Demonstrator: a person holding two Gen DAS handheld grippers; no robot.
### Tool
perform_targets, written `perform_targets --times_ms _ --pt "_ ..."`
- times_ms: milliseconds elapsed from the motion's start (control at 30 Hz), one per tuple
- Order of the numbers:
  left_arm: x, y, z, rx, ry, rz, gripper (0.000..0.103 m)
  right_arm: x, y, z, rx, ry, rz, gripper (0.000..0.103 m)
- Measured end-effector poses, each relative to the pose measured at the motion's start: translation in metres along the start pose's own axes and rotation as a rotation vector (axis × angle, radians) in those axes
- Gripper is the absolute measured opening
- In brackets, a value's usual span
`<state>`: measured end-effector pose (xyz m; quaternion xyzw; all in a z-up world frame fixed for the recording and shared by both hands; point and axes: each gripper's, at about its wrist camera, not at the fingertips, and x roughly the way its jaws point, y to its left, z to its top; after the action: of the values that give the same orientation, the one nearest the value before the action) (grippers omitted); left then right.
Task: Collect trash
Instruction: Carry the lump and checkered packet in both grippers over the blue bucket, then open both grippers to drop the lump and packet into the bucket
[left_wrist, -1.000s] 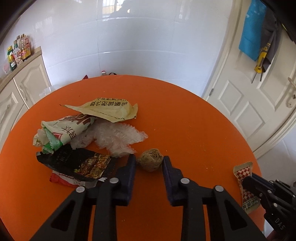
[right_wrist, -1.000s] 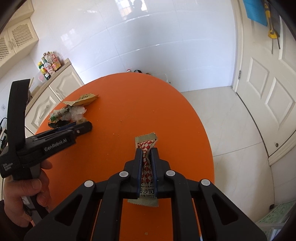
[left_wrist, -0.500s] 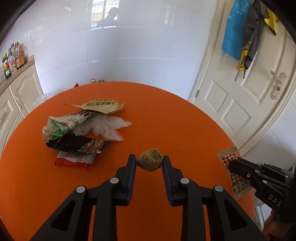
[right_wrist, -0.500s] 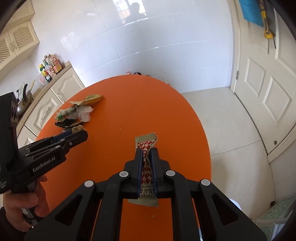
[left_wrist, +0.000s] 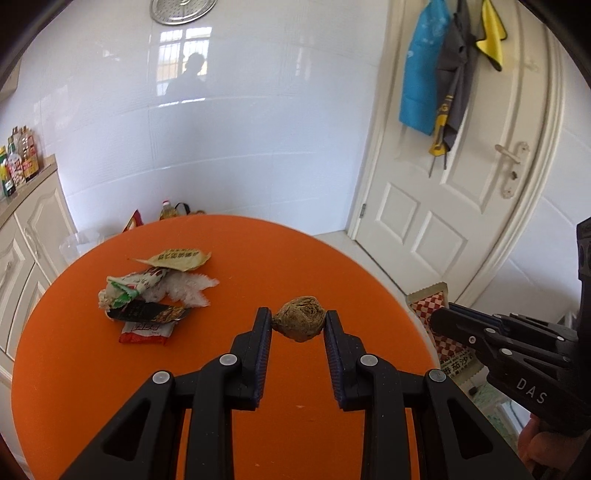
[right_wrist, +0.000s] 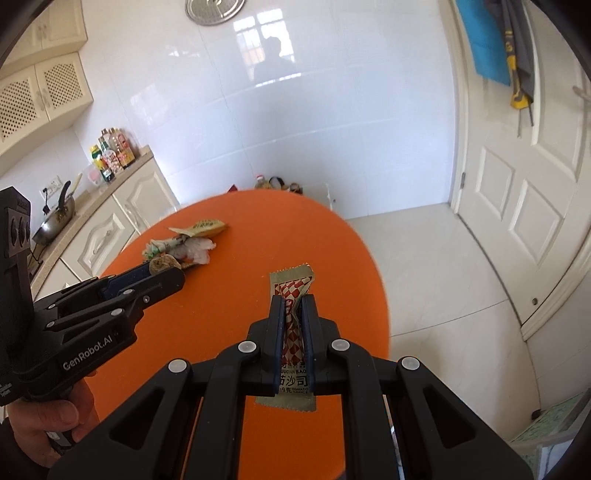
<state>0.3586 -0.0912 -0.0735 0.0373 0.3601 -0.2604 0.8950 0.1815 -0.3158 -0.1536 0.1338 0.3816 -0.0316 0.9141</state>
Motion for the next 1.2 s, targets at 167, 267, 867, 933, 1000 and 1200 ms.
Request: perform_targets --times_ms 167,267,867,933,1000,1200 --pt "-0.021 -0.035 0.002 0.059 -0.026 -0.081 0.024 -0.040 -0.016 -0.004 0.024 -0.052 -0.044 0.008" --pt "-0.022 -0.064 0.001 0.100 -0.027 -0.138 0.024 -0.074 -0.038 -0.014 0.057 -0.082 -0.103 0.008" --pt "0.102 -0.227 -0.083 0.364 0.366 -0.375 0.024 -0.089 -0.215 -0.150 0.407 0.117 -0.314 0.009" --pt "0.126 -0.231 -0.089 0.368 0.424 -0.366 0.025 -0.071 -0.232 -0.164 0.441 0.161 -0.301 0.010" --pt "0.149 -0.234 -0.094 0.368 0.492 -0.357 0.025 -0.057 -0.245 -0.173 0.478 0.188 -0.294 0.012" --pt "0.195 -0.244 -0.075 0.379 0.533 -0.316 0.063 -0.035 -0.267 -0.194 0.552 0.254 -0.281 0.022"
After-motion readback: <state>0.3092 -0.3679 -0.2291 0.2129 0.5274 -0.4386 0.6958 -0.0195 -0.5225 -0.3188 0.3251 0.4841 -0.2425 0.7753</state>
